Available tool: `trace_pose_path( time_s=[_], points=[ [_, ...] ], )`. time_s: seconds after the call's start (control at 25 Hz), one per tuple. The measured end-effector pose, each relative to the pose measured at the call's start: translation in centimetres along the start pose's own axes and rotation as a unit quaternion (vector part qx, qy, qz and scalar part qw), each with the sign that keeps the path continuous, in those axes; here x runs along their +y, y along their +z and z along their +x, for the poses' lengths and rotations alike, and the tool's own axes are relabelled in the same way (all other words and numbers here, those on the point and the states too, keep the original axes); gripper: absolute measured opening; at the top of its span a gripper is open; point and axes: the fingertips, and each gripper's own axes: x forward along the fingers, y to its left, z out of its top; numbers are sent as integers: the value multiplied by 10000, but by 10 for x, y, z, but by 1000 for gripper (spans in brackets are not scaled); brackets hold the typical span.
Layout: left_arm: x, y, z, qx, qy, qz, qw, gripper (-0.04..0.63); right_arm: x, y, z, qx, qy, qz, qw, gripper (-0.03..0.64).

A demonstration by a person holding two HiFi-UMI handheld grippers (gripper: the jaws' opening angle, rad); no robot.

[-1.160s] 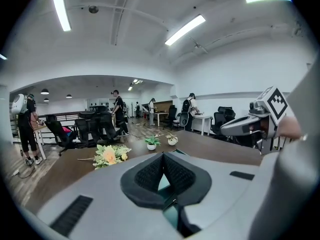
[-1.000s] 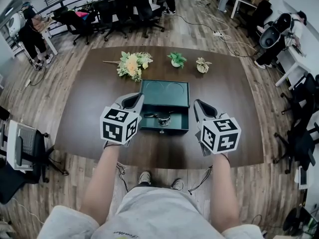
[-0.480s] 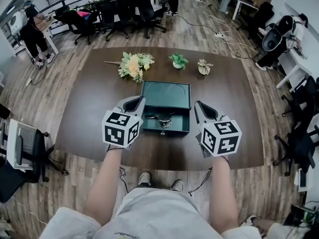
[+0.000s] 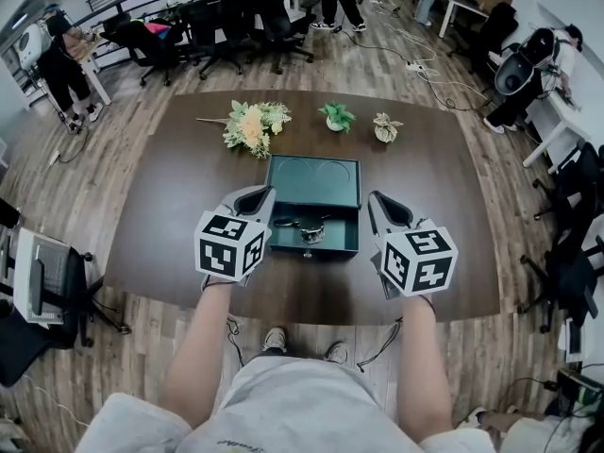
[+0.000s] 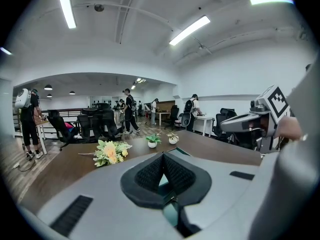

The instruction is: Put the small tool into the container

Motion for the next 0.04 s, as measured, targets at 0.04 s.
trace_pose_path(
  time_s=[0.04],
  points=[
    [0,0,0,6,-3,-3,10000,-2,0,1,0,-1,3,-1,10000,5]
  ],
)
